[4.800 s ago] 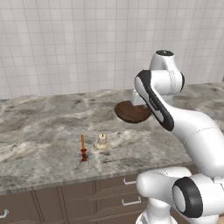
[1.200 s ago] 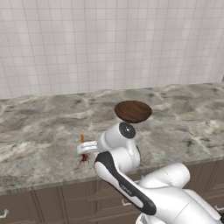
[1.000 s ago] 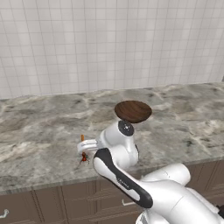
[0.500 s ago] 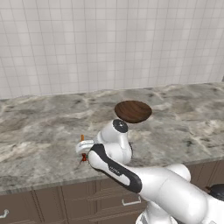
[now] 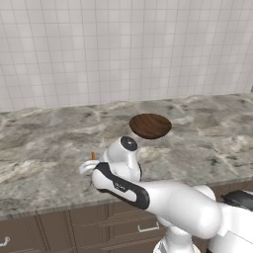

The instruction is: Pick the candle and candle from the dining table and place them in the open cabinet. Close the cabinet after placing the objects.

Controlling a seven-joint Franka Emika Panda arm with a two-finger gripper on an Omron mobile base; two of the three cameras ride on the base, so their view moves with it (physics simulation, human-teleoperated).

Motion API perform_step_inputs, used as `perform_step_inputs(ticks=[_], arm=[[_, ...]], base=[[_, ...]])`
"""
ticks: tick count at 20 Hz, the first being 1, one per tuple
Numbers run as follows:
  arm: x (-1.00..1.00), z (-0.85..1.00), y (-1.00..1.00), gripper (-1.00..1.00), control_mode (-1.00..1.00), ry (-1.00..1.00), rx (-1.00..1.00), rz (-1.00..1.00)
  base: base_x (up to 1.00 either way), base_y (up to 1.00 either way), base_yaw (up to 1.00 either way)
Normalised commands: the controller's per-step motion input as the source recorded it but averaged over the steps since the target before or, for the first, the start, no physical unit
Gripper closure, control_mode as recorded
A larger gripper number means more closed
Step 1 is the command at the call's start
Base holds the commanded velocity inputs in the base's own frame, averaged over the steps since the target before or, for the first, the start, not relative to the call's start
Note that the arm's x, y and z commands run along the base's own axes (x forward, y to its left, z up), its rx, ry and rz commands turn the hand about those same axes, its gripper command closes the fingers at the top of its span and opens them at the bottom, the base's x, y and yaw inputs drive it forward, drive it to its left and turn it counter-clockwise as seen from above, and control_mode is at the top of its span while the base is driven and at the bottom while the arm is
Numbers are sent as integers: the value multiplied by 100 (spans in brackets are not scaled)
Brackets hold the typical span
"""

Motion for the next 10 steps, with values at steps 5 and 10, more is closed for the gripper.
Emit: perform_step_inputs(ticks=[5,10], arm=[[0,0,3,-100,-100,-11,0,2],[1,0,0,-100,-100,-10,-1,0]], base=[[0,0,0],[0,0,0]])
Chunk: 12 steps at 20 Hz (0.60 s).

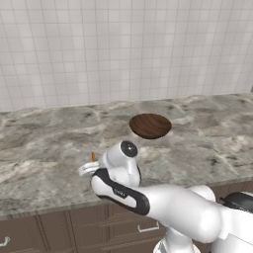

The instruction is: Pick the candle and candle from the dining table and place them in the open cabinet. Close the cabinet after placing the objects.

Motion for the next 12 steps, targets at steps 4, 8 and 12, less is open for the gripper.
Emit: perform_step_inputs(ticks=[4,8,12], arm=[[15,-1,0,-100,-100,-2,-2,0],[31,-3,0,-100,-100,0,0,0],[27,-2,0,-100,-100,0,0,0]], base=[[0,0,0],[0,0,0],[0,0,0]])
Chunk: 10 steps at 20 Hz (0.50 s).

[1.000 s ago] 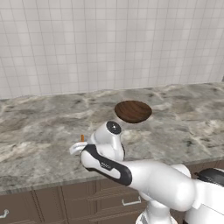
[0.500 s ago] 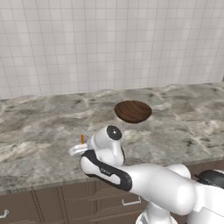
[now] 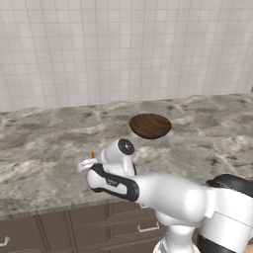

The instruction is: Pick the candle and candle from the dining table and place them in the open cabinet. Close the cabinet after placing the objects.

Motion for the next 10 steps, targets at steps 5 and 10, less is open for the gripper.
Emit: perform_step_inputs(ticks=[5,10], arm=[[11,-12,0,-100,-100,0,0,0],[13,-23,0,-100,-100,0,0,0]], base=[[0,0,0],[0,0,0]])
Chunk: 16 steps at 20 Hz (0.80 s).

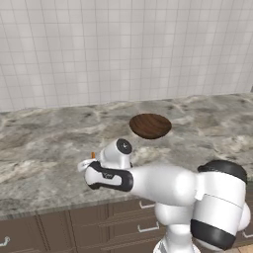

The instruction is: Pick the candle and candle from the dining table and place them in the open cabinet. Close the cabinet after placing the objects.

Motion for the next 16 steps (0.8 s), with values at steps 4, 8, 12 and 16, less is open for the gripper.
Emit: perform_step_inputs(ticks=[4,8,12,16], arm=[[21,-12,3,100,-100,0,0,0],[0,-9,0,100,-100,0,0,0],[0,-2,0,100,-100,-1,0,1],[-10,25,3,100,-100,-7,0,5]], base=[[0,0,0],[0,0,0],[0,0,0],[0,0,0]])
